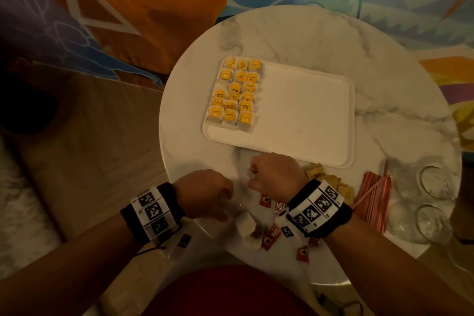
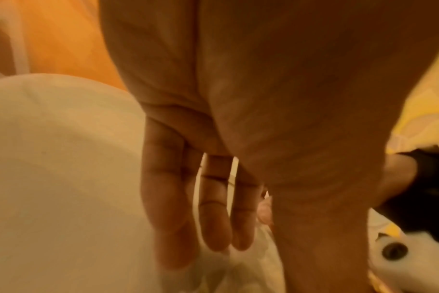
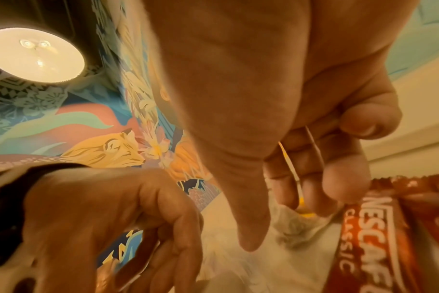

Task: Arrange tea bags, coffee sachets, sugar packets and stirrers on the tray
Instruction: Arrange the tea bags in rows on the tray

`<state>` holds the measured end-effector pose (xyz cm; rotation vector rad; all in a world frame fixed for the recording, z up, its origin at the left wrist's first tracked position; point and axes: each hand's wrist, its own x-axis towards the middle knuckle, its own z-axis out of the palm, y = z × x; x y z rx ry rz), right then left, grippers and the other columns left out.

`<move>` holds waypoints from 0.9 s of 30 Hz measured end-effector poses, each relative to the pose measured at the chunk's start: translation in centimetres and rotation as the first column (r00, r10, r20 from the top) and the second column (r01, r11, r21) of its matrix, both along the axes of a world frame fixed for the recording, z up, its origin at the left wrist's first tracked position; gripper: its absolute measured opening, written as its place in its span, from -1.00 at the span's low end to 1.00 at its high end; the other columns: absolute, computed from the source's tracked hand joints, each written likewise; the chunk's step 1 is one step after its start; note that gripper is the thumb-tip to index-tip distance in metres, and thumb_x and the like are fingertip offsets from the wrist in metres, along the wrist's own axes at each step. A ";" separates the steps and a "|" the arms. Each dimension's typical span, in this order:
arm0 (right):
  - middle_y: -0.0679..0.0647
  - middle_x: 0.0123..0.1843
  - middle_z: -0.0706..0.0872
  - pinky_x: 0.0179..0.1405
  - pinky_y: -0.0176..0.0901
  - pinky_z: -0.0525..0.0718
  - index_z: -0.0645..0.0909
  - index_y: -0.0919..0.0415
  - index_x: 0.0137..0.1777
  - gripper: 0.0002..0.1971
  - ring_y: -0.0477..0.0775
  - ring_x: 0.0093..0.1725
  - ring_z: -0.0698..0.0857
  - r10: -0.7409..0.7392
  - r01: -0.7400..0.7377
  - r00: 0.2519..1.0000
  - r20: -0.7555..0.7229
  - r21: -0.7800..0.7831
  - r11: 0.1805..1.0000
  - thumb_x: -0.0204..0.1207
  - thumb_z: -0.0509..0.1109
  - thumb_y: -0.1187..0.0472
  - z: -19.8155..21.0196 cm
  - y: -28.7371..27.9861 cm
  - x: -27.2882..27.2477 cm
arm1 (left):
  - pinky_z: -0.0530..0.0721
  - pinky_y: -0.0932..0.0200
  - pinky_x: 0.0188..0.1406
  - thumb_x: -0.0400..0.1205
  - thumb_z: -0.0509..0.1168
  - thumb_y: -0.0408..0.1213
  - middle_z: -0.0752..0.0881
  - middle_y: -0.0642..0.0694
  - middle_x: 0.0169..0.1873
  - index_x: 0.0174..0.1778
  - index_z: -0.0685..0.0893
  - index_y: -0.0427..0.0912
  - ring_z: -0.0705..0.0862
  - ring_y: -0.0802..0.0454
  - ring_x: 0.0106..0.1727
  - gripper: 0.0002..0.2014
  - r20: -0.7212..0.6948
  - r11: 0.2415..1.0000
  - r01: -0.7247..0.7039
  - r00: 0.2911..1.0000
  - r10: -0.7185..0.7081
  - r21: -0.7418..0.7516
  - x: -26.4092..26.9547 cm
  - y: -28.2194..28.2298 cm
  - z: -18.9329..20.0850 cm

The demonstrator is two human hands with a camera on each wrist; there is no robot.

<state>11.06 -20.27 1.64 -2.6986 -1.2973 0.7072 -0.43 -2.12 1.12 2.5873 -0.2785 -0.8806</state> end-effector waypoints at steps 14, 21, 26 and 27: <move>-0.10 -0.15 0.76 -0.22 -0.03 0.64 0.67 -0.02 -0.08 -0.86 -0.02 -0.15 0.71 -0.124 0.163 0.983 -0.133 0.346 0.924 0.60 0.39 -0.05 1.1 -2.4 -1.3 | 0.74 -0.01 -0.17 0.57 0.49 -0.30 0.78 -0.25 -0.20 -0.10 0.70 -0.30 0.76 -0.11 -0.22 -0.85 -0.104 0.692 -0.624 0.765 0.635 -0.363 -1.7 -0.9 -0.6; -0.15 -0.16 0.72 -0.18 -0.03 0.65 0.69 -0.03 -0.05 -0.89 -0.14 -0.21 0.64 0.021 0.121 0.970 -0.242 0.556 0.823 0.53 0.42 -0.01 3.0 -3.1 -2.6 | 0.81 -0.07 -0.10 0.52 0.09 -0.55 0.75 -0.44 0.11 0.30 0.56 -0.35 0.80 -0.38 0.03 -0.58 -0.810 -0.214 -0.841 0.361 0.461 -0.497 -1.5 -3.1 0.9; -0.07 -0.13 0.63 -0.15 -0.01 0.62 0.78 -0.14 0.14 -0.80 -0.03 -0.17 0.63 0.132 -0.047 0.975 -0.181 0.412 0.910 0.62 0.39 -0.09 1.8 -2.7 -2.9 | 0.83 0.01 -0.09 0.71 0.26 -0.26 0.74 -0.33 0.07 0.35 0.63 -0.33 0.77 -0.14 -0.01 -0.67 -0.826 -0.274 -0.816 0.375 0.420 -0.510 -1.3 -4.0 0.8; -0.07 -0.13 0.64 -0.15 -0.04 0.60 0.78 -0.18 0.16 -0.79 -0.04 -0.16 0.63 0.155 -0.067 0.969 -0.191 0.401 0.914 0.63 0.38 -0.11 1.9 -2.8 -2.9 | 0.82 0.05 -0.18 0.73 0.25 -0.30 0.75 -0.30 -0.02 0.25 0.68 -0.29 0.77 -0.11 -0.10 -0.76 -0.797 -0.251 -0.825 0.336 0.501 -0.506 -1.1 -4.2 0.9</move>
